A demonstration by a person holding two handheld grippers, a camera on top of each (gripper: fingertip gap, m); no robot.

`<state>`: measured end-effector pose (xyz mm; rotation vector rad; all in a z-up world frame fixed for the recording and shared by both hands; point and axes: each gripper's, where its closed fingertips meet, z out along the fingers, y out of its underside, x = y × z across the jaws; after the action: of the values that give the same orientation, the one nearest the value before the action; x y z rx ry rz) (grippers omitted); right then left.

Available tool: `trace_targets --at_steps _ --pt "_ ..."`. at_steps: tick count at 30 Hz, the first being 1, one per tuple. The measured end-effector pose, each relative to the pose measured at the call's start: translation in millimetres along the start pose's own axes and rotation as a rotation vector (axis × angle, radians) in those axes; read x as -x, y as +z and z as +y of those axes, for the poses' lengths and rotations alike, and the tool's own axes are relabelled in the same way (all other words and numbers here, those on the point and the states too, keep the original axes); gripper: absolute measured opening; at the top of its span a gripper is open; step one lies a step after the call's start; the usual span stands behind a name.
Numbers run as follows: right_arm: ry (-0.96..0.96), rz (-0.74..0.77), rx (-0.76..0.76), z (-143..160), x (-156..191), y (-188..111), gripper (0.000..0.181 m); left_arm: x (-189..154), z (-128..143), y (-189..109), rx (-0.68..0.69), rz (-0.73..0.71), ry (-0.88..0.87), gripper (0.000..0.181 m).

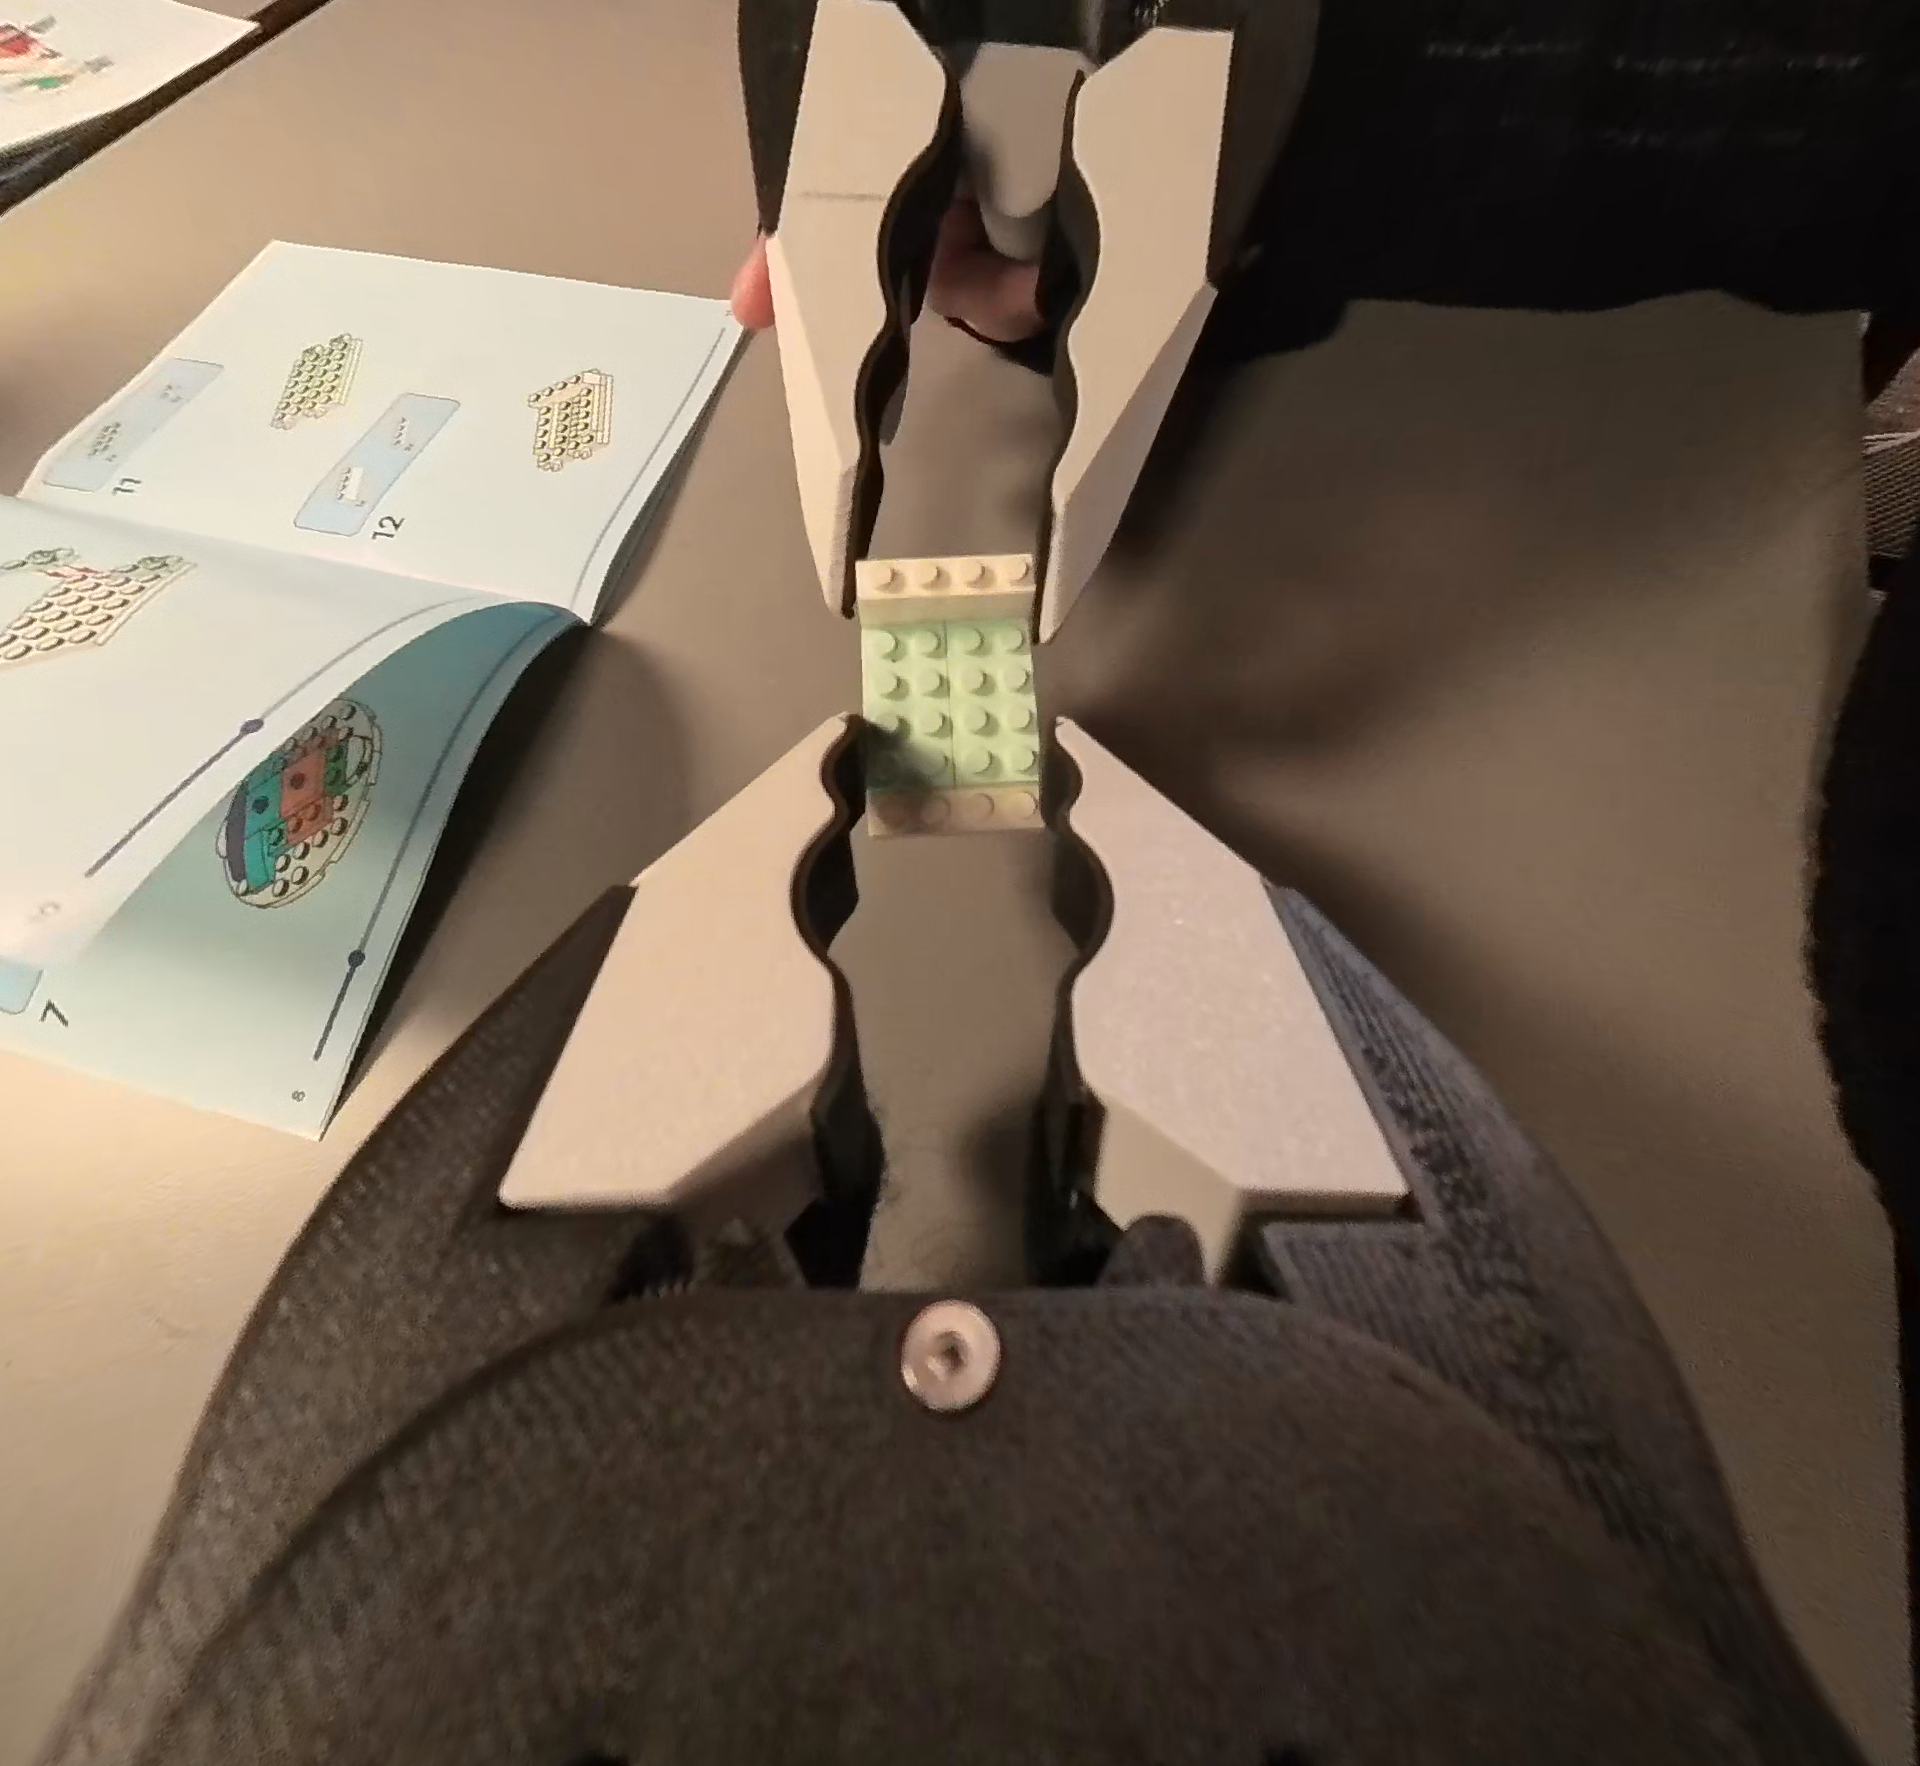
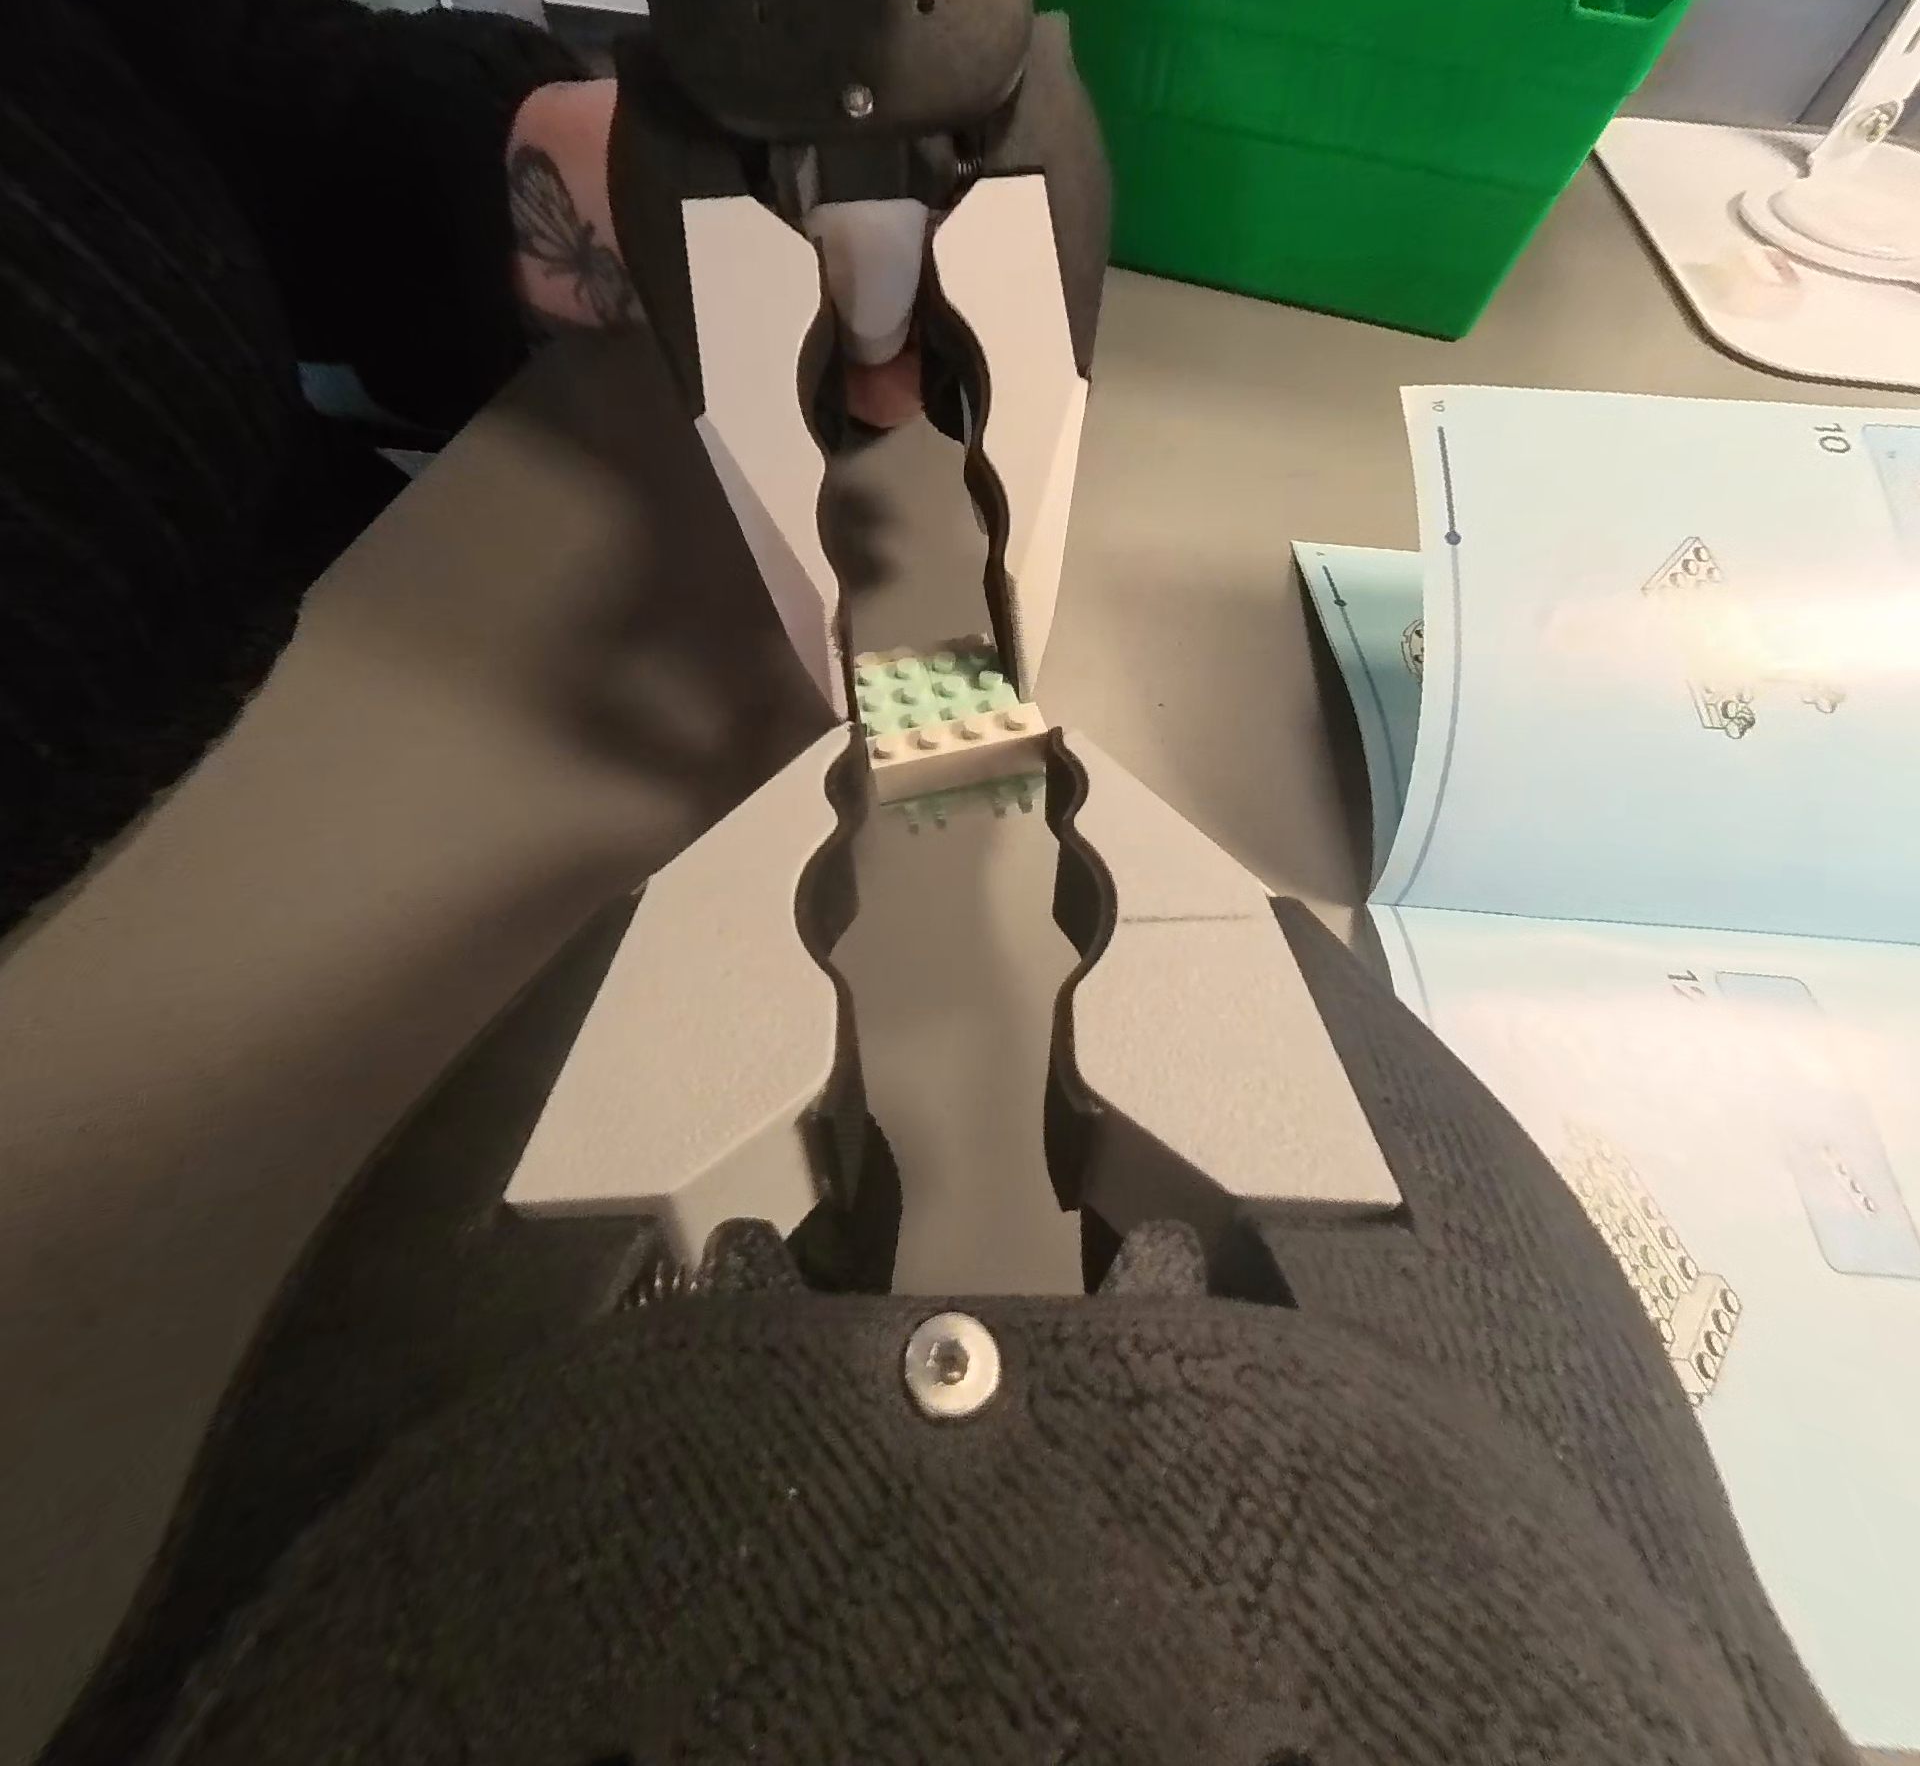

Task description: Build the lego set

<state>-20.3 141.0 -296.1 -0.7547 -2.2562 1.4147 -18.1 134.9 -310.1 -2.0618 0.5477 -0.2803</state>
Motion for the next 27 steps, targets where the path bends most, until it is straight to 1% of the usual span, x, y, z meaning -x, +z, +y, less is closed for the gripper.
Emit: trace_targets --at_steps 9,10,12,14,16,17,19,20,22,24,27 --pt "-0.013 0.007 0.001 0 0 0 0.037 1 -1 -1 0.001 -0.003 -0.01 0.033" --pt "-0.015 0.012 -0.004 -1 0 -1 0.04 1 0 0 0.005 -0.005 -0.014 0.033" --pt "-0.03 0.041 -0.028 -4 -2 -3 0.055 3 2 0 0.013 -0.015 -0.029 0.033" --pt "-0.086 0.104 -0.047 -7 -4 -6 0.069 6 3 0 0.023 -0.027 -0.054 0.033" --pt "-0.221 0.217 -0.003 -6 -9 -7 0.082 9 5 0 0.036 -0.036 -0.088 0.033" --pt "-0.312 0.271 0.039 -4 -10 -6 0.084 11 6 0 0.042 -0.041 -0.108 0.033" --pt "-0.499 0.368 0.138 0 -13 -3 0.085 14 7 -1 0.045 -0.044 -0.147 0.033" --pt "-0.578 0.386 0.183 2 -11 0 0.084 16 6 -2 0.043 -0.051 -0.162 0.033" --pt "-0.657 0.42 0.232 4 -11 4 0.082 20 8 -3 0.047 -0.068 -0.182 0.033" --pt "-0.645 0.405 0.226 6 -9 8 0.078 24 11 -4 0.058 -0.092 -0.199 0.033" --pt "-0.541 0.389 0.188 5 -12 3 0.073 24 15 -5 0.082 -0.102 -0.184 0.033"
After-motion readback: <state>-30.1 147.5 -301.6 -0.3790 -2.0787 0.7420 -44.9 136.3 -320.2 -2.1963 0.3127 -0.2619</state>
